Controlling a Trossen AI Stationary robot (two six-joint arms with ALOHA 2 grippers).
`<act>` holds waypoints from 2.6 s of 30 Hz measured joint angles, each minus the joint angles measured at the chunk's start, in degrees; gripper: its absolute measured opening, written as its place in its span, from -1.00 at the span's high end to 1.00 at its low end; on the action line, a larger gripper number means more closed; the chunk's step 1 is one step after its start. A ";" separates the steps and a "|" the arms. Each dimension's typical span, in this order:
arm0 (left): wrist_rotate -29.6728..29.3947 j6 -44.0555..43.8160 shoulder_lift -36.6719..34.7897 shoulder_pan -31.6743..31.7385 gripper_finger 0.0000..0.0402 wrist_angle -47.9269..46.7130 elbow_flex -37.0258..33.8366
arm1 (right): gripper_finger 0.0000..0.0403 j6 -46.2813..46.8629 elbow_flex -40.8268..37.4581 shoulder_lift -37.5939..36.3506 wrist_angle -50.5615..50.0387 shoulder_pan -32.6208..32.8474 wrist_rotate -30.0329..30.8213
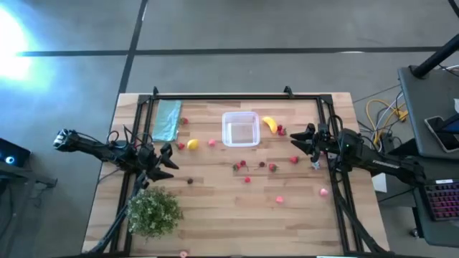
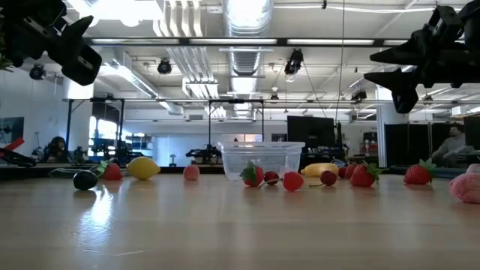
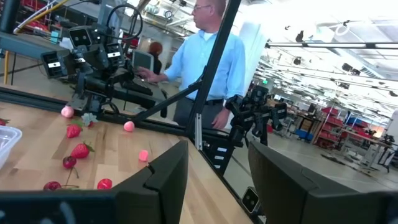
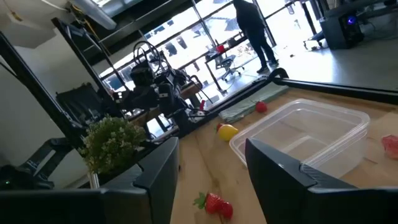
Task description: Pick and placing Produce into tupperware
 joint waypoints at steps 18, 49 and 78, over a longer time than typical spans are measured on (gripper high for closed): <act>-0.08 -0.01 0.00 0.00 0.23 0.01 0.00 | 0.12 0.00 0.00 0.00 0.00 0.02 0.00; 0.01 -0.01 0.00 0.00 0.23 0.00 0.00 | 0.12 0.00 0.00 -0.01 -0.02 0.01 -0.01; -0.32 -0.02 0.00 0.00 0.23 0.02 0.00 | 0.12 0.17 0.00 -0.02 3.56 0.00 9.47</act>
